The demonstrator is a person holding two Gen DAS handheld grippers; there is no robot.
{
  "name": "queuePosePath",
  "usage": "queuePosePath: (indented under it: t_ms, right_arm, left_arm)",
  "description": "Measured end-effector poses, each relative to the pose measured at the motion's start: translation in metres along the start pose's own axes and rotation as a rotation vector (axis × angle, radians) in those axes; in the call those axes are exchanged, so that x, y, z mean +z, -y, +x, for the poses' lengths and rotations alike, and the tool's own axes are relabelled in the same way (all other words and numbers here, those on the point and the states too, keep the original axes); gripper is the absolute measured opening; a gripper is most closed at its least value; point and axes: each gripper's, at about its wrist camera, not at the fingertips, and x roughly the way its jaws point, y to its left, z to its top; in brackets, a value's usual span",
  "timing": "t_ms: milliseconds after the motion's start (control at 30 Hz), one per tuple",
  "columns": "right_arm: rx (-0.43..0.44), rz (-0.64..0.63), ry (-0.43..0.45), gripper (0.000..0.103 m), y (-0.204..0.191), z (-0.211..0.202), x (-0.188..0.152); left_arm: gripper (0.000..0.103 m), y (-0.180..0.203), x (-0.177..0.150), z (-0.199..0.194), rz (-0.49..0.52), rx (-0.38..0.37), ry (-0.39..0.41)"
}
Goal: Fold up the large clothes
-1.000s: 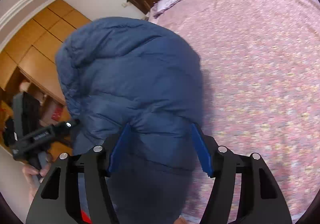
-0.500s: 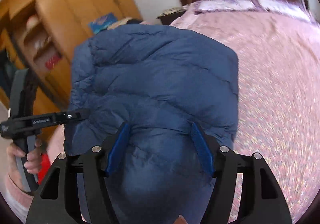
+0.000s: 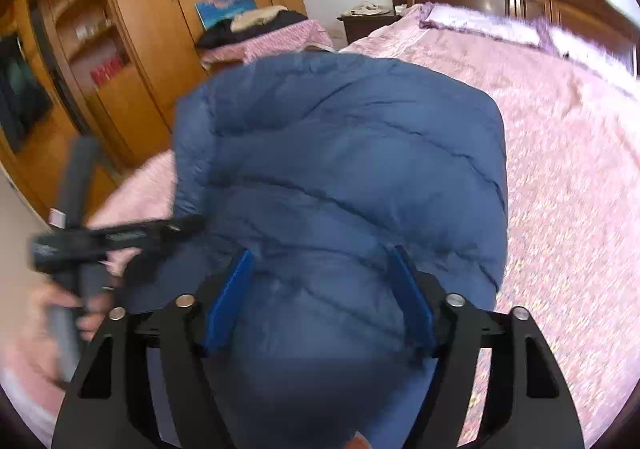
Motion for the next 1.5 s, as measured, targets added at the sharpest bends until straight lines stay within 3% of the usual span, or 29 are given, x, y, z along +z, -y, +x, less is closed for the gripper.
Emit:
queuePosePath:
  t_ms: [200, 367, 500, 633, 733, 800, 900, 967, 1100, 1200, 1267, 1367, 1433, 1500]
  right_arm:
    - [0.040, 0.182, 0.034, 0.098, 0.043, -0.043, -0.009]
    - [0.116, 0.409, -0.065, 0.098, 0.089, -0.020, -0.025]
    - [0.225, 0.511, -0.122, 0.098, 0.099, 0.007, -0.039]
    - [0.246, 0.499, -0.119, 0.098, 0.099, 0.014, -0.037]
    - [0.259, 0.479, -0.129, 0.098, 0.100, 0.019, -0.034]
    - [0.272, 0.466, -0.136, 0.098, 0.101, 0.022, -0.032]
    - [0.291, 0.456, -0.142, 0.099, 0.102, 0.027, -0.030]
    - [0.305, 0.456, -0.146, 0.099, 0.102, 0.032, -0.027]
    - [0.358, 0.465, -0.157, 0.099, 0.105, 0.046, -0.023]
    - [0.404, 0.505, -0.149, 0.099, 0.109, 0.054, -0.023]
    - [0.427, 0.528, -0.139, 0.099, 0.114, 0.056, -0.025]
    - [0.462, 0.542, -0.135, 0.096, 0.120, 0.057, -0.027]
    - [0.497, 0.532, -0.100, 0.077, 0.123, 0.046, -0.028]
    - [0.511, 0.506, -0.050, 0.063, 0.127, 0.028, -0.028]
  left_arm:
    - [0.075, -0.001, 0.005, 0.000, -0.017, -0.002, 0.020]
    - [0.077, 0.002, 0.000, -0.008, -0.007, 0.018, 0.037]
    - [0.092, 0.016, -0.008, -0.023, 0.052, 0.022, 0.056]
    - [0.099, 0.021, -0.011, -0.043, 0.149, 0.124, 0.130]
    - [0.099, 0.012, -0.005, -0.037, 0.158, 0.211, 0.104]
    - [0.099, -0.005, 0.001, -0.025, 0.100, 0.159, 0.050]
    - [0.099, -0.042, 0.009, 0.002, -0.108, -0.076, -0.061]
    - [0.099, -0.051, 0.008, 0.010, -0.177, -0.157, -0.083]
    - [0.098, -0.036, 0.005, 0.017, -0.138, -0.298, -0.117]
    - [0.097, -0.021, 0.003, 0.017, -0.093, -0.329, -0.120]
    - [0.087, -0.019, 0.002, 0.018, -0.108, -0.382, -0.130]
    - [0.065, -0.018, -0.001, 0.016, -0.128, -0.454, -0.139]
    - [0.046, -0.015, -0.006, 0.012, -0.139, -0.500, -0.141]
    - [0.039, -0.014, -0.011, 0.010, -0.156, -0.557, -0.153]
